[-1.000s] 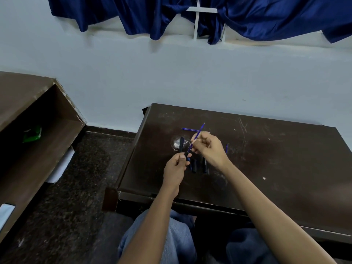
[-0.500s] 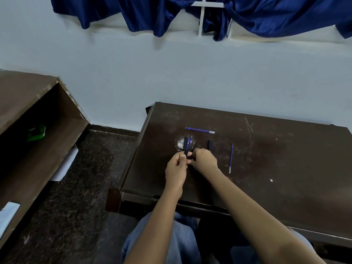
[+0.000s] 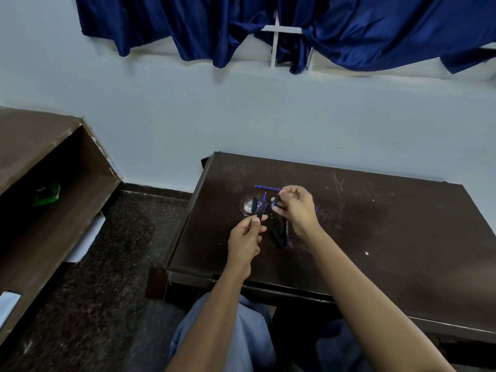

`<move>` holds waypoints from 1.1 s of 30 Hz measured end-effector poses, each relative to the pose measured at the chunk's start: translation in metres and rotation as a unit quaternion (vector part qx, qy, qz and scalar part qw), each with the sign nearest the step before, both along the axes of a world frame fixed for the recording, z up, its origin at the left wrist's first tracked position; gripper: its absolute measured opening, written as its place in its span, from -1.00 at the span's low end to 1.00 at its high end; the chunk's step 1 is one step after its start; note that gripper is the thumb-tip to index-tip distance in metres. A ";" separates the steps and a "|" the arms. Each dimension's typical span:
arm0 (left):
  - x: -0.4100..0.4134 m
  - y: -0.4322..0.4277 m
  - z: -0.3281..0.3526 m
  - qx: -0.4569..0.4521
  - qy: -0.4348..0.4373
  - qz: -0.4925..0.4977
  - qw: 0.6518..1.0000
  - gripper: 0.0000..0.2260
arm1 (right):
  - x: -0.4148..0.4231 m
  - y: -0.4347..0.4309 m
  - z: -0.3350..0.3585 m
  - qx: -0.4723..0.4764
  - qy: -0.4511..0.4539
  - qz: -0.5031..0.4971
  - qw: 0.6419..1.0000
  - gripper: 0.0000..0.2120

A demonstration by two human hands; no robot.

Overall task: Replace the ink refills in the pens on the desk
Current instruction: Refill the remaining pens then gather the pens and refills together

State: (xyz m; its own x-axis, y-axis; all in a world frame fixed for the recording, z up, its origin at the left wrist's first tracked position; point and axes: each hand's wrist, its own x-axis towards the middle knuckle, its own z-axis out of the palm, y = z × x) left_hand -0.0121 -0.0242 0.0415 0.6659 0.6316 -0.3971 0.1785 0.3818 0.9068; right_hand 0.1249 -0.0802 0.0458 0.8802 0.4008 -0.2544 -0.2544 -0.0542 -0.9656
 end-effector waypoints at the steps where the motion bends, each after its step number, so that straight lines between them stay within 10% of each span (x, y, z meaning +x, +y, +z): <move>1: -0.002 -0.003 0.004 -0.003 -0.004 -0.004 1.000 -0.82 | -0.001 -0.006 0.011 0.033 0.016 0.005 0.999 -0.93; 33: -0.078 -0.068 0.135 0.096 -0.108 -0.047 0.988 -0.82 | -0.096 -0.085 0.188 0.207 -0.084 0.032 0.974 -0.93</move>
